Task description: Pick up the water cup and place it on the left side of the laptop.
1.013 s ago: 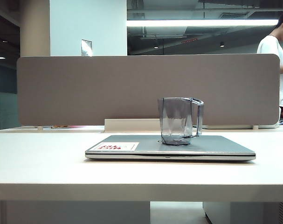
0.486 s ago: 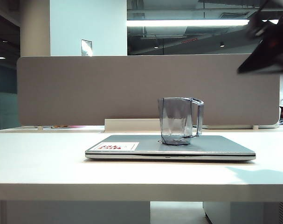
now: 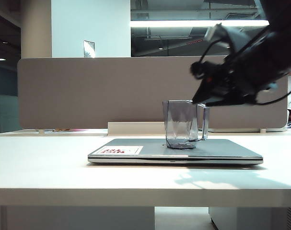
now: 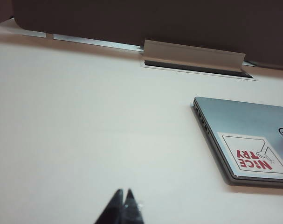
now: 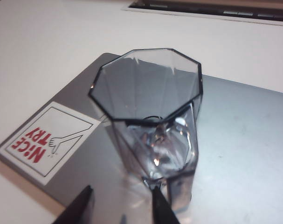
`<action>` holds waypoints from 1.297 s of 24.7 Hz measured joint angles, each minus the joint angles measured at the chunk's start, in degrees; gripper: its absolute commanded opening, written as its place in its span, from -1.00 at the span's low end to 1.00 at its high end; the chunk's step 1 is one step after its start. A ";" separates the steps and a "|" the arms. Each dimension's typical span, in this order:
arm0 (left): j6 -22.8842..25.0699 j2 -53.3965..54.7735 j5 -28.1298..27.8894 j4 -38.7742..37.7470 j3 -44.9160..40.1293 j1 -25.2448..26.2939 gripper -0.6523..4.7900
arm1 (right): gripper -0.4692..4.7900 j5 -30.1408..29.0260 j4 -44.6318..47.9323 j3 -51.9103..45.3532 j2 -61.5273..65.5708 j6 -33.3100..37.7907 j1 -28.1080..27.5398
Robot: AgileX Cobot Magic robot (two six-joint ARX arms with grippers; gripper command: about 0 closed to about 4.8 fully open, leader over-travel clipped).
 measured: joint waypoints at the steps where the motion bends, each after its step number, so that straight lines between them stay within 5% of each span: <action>1: 0.00 0.00 0.00 -0.02 0.00 0.00 -0.78 | -0.13 0.20 -0.04 0.90 2.10 -0.02 -0.02; 24: -0.02 0.00 0.00 0.00 0.00 0.00 -0.78 | -0.19 7.43 7.82 2.32 10.69 -0.04 -0.07; 32: -0.98 0.00 0.02 0.00 0.00 0.00 -0.78 | -0.19 15.06 11.23 2.34 12.07 -0.04 -0.13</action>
